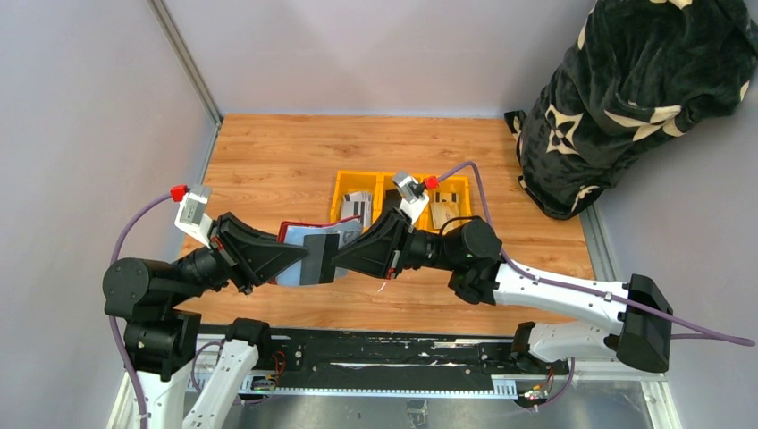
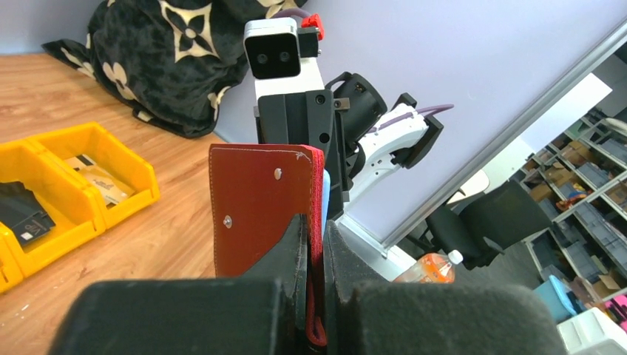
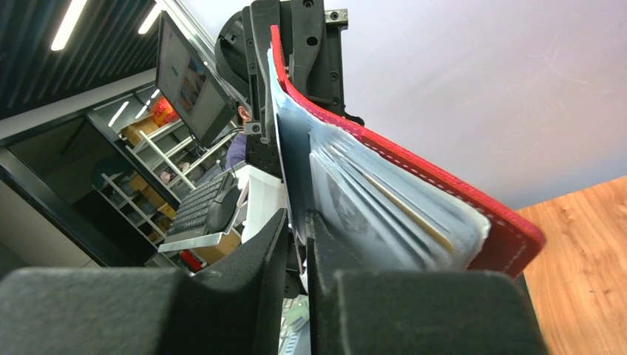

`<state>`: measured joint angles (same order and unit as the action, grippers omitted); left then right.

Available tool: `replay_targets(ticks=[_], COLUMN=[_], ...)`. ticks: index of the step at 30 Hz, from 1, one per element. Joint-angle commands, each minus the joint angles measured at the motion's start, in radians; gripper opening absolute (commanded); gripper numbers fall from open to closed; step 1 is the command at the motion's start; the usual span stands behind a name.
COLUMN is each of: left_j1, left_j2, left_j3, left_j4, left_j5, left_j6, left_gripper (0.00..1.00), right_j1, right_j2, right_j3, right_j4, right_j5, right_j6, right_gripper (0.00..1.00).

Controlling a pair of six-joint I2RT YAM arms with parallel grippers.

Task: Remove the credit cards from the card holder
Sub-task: Remove the credit card from the card holder, then place the credit card in the storage box.

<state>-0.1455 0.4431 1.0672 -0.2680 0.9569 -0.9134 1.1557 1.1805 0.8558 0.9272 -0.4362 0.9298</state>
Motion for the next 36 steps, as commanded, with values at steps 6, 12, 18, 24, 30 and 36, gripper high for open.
replay_targets(ticks=[6, 12, 18, 24, 30, 36], left_j1=[0.001, 0.001, 0.001, 0.001, 0.001, 0.001], left_j2=[0.006, 0.005, 0.015, 0.022, 0.035, 0.04], left_j3=[0.037, 0.036, 0.049, 0.062, 0.099, 0.125], left_j4=[-0.002, -0.001, 0.003, -0.029, -0.121, -0.214], left_j5=[-0.018, -0.017, -0.02, -0.032, -0.039, -0.026], left_j6=[0.04, 0.048, 0.057, 0.107, 0.248, 0.392], left_gripper=[0.0, 0.0, 0.0, 0.0, 0.0, 0.0], right_j1=[0.01, 0.009, 0.001, -0.063, -0.238, -0.527], right_j2=[0.062, 0.037, -0.04, -0.165, -0.355, -0.284], right_j3=[0.076, 0.06, -0.003, -0.099, -0.112, -0.028], right_j4=[0.081, 0.077, -0.006, -0.104, -0.522, -0.893], right_j5=[-0.045, -0.042, -0.003, 0.026, 0.109, 0.086], right_j6=[0.031, 0.019, -0.028, -0.059, -0.185, -0.242], right_gripper=[0.29, 0.06, 0.0, 0.0, 0.0, 0.0])
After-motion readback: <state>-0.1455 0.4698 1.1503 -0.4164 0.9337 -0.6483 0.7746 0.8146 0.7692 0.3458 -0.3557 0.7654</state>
